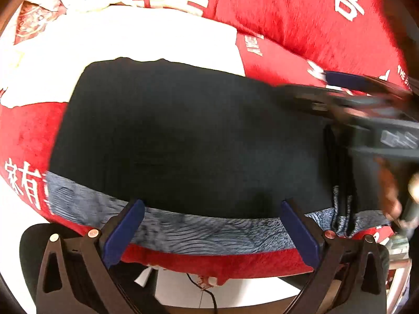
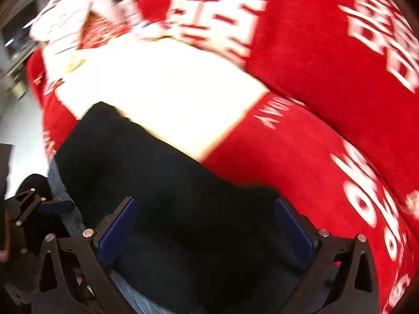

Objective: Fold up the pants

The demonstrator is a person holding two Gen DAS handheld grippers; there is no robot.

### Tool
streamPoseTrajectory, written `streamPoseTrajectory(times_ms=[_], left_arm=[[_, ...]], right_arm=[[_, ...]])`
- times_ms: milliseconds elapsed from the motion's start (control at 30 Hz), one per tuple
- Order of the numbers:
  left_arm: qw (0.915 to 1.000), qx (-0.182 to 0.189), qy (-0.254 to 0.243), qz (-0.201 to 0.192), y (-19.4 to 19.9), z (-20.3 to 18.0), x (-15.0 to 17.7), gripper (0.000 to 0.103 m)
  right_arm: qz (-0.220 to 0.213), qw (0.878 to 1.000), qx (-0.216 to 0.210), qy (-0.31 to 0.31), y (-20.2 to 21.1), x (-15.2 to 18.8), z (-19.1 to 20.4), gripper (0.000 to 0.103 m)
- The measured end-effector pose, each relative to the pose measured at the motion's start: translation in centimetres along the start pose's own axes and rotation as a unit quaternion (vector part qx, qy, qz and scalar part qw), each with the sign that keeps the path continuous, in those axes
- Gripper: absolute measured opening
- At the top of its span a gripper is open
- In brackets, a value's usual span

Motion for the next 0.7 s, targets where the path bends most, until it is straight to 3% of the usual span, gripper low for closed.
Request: streamPoseTrajectory(times_ms=[167,300,400,500,533,567,700], left_arm=[[0.9996,-0.027,0.011,0.007,0.3,3.8,-0.4,0.103],[0.9994,0.001,0.033,0.000,1.1,6.1,-0.8,0.103],[0.9992,0.019,0.033,-0.011,2.0,7.0,-0.8,0.103],[0.9992,0.023,0.025,-0.018,2.8,8.2,-1.0,0.103],[0.9990,0.030,0.024,-0.022,3.1,8.8,-1.1,0.103],[0.9987,0.038,0.024,-0.023,3.3,9.3,-1.3,0.103],[0.9955,0.093,0.010,-0.019,3.5,11.3,-2.6,0.103]], right_arm=[[0.038,0.991,-0.071,0.104,-4.9,-3.8,4.6,0.103],[0.083,0.974,-0.123,0.169,-8.7,-4.9,7.8,0.103],[0.120,0.957,-0.155,0.214,-10.2,-4.6,9.7,0.089],[0.114,0.954,-0.164,0.224,-8.8,-4.7,9.2,0.051],[0.107,0.955,-0.161,0.226,-8.1,-4.6,8.8,0.030],[0.094,0.956,-0.160,0.227,-7.2,-4.5,8.4,0.022],[0.049,0.956,-0.150,0.248,-4.0,-3.7,9.0,0.017]])
Point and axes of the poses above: each gripper's, at about its wrist camera, not at the fingertips, and y roughly against the way its jaws point, z to its left, x to its underside, the point moved 2 cm from there along -y, roughly the way its jaws point, and after that the axes turned 7 degrees about x, right-handed, at the moved point
